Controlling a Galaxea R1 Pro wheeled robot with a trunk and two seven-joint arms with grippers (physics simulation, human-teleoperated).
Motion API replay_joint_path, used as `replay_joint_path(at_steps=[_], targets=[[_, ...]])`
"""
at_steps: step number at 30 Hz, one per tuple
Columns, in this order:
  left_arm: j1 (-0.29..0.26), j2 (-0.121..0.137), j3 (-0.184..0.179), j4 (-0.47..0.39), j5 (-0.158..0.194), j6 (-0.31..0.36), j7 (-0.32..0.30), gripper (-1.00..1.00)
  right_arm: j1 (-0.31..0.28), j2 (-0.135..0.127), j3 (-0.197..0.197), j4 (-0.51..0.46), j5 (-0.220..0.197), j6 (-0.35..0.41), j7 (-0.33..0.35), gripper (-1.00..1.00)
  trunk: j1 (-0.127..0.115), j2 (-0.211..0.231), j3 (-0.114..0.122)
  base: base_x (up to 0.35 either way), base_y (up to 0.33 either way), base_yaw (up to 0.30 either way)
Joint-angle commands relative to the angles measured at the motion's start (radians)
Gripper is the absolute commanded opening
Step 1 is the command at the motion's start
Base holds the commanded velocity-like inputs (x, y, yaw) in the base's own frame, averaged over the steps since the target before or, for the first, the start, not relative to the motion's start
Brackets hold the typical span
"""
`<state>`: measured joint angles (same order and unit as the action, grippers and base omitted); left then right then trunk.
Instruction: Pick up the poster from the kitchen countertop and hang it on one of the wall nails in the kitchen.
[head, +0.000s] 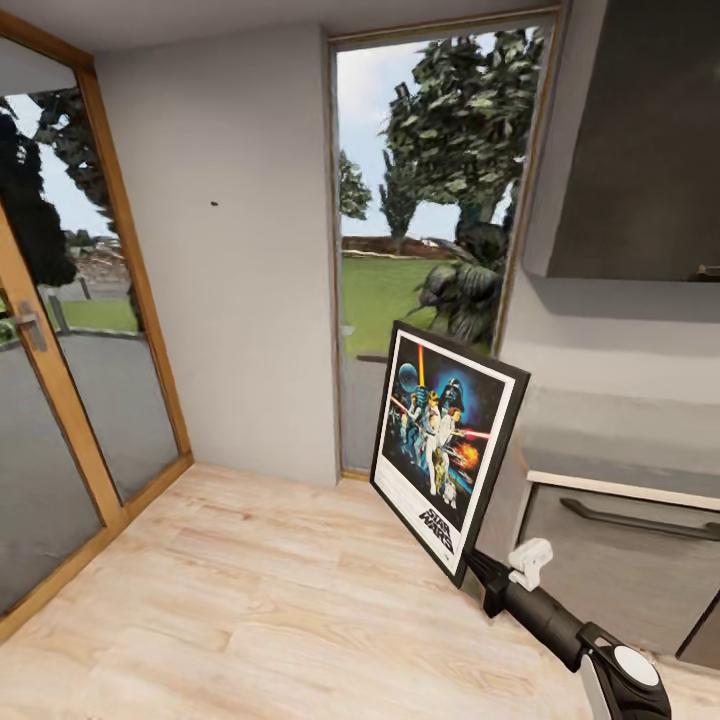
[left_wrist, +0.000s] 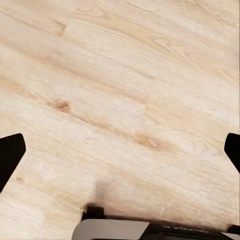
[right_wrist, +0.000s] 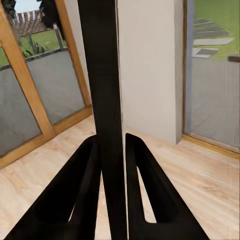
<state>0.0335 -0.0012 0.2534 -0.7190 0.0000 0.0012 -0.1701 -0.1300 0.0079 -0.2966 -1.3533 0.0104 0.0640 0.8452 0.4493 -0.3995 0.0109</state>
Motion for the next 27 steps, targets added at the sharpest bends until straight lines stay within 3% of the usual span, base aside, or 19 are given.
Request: replay_joint_path(at_steps=[1, 23, 27], targets=[[0.0, 0.0, 0.003, 0.0, 0.0, 0.0, -0.006, 1.0, 0.0, 0.001, -0.003, -0.001, -0.001, 0.008, 0.007, -1.0, 0.001, 0.0, 0.0, 0.185, 0.327, 0.231], [0.0, 0.0, 0.003, 0.0, 0.0, 0.0, -0.006, 1.0, 0.0, 0.001, -0.003, -0.001, -0.001, 0.008, 0.005, -1.0, 0.001, 0.0, 0.0, 0.194, 0.322, 0.276], [0.0, 0.0, 0.003, 0.0, 0.0, 0.0, -0.006, 1.0, 0.0, 0.001, -0.003, 0.0, -0.001, 0.008, 0.005, -1.0, 0.001, 0.0, 0.0, 0.195, 0.321, 0.12]])
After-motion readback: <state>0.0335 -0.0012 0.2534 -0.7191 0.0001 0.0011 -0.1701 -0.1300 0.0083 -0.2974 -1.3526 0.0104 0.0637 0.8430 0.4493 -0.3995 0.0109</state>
